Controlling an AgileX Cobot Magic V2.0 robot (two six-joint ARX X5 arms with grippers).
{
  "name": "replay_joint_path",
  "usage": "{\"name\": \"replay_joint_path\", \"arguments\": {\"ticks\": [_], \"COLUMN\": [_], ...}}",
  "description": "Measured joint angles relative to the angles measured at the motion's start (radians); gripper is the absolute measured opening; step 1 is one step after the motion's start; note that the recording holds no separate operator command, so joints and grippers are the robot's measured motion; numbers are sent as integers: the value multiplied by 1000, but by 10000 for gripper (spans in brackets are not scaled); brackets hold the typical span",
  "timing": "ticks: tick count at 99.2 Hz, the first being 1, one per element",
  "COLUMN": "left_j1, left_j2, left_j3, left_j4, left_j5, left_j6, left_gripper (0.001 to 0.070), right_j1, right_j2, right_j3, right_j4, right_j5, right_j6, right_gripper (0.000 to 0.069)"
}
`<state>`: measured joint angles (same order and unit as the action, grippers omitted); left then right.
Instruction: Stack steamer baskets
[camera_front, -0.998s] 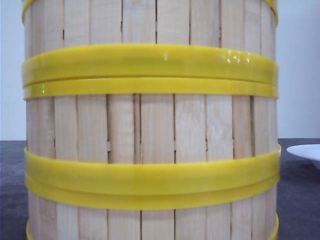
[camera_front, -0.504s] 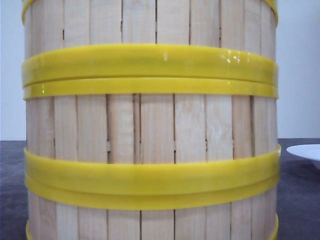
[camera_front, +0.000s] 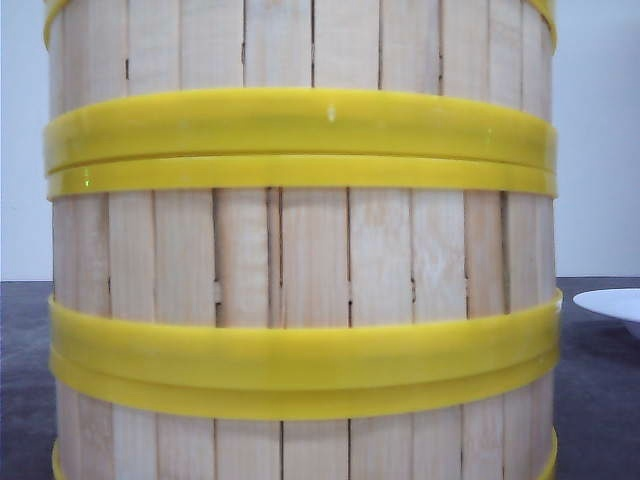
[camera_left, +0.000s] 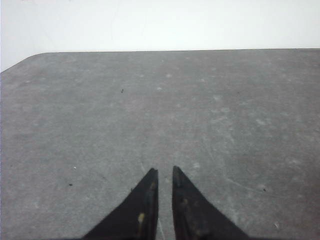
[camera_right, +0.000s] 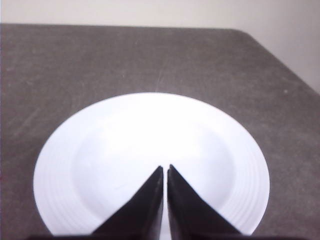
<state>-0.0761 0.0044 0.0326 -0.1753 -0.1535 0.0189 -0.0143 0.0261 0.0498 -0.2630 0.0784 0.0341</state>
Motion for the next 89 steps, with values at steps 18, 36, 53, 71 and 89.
{"name": "replay_joint_path", "arguments": {"ticks": [18,36,53,71,89], "left_j1": [0,0,0,0,0], "left_j2": [0,0,0,0,0], "left_j3": [0,0,0,0,0], "left_j4": [0,0,0,0,0], "left_j5": [0,0,0,0,0], "left_j6": [0,0,0,0,0], "left_gripper": [24,24,24,24,24], "right_j1": [0,0,0,0,0], "right_j2": [-22,-22,-22,-22,-22], "right_j3": [-10,-13,-13,-13,-13], "right_j4": [35,38,38,39,39], "right_j5": [0,0,0,0,0], "right_j6": [0,0,0,0,0], "right_gripper": [7,7,7,7,7]}}
